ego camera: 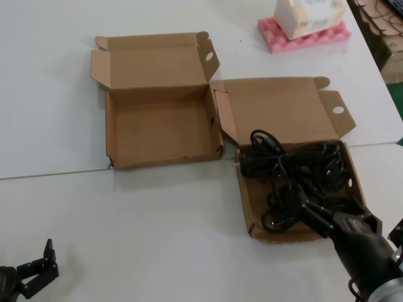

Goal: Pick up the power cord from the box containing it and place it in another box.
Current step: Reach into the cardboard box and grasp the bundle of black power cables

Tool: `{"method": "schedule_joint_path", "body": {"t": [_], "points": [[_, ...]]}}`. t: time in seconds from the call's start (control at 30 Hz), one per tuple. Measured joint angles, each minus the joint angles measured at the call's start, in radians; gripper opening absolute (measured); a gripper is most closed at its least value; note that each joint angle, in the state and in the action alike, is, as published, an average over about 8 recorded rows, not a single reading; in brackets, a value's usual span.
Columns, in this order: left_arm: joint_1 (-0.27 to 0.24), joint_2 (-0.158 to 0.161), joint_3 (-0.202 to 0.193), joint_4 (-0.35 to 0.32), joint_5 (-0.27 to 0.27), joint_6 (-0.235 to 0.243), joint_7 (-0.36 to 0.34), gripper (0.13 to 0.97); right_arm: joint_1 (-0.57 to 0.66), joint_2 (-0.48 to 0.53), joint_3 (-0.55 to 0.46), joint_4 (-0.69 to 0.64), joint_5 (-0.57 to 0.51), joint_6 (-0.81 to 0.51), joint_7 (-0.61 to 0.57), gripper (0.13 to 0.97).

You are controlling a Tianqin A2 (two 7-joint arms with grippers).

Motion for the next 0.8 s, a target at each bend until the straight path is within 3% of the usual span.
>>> {"method": "schedule_joint_path", "body": {"t": [0.47, 0.8], "points": [[0.0, 0.0, 0.0, 0.0, 0.0, 0.0, 0.0, 0.965, 0.002, 0.021, -0.006, 0.011, -0.013, 0.0, 0.0, 0.966], [0.0, 0.0, 0.0, 0.0, 0.0, 0.0, 0.0, 0.934, 0.074, 0.256, -0.087, 0.048, 0.003, 0.059, 0.0, 0.966]]}}
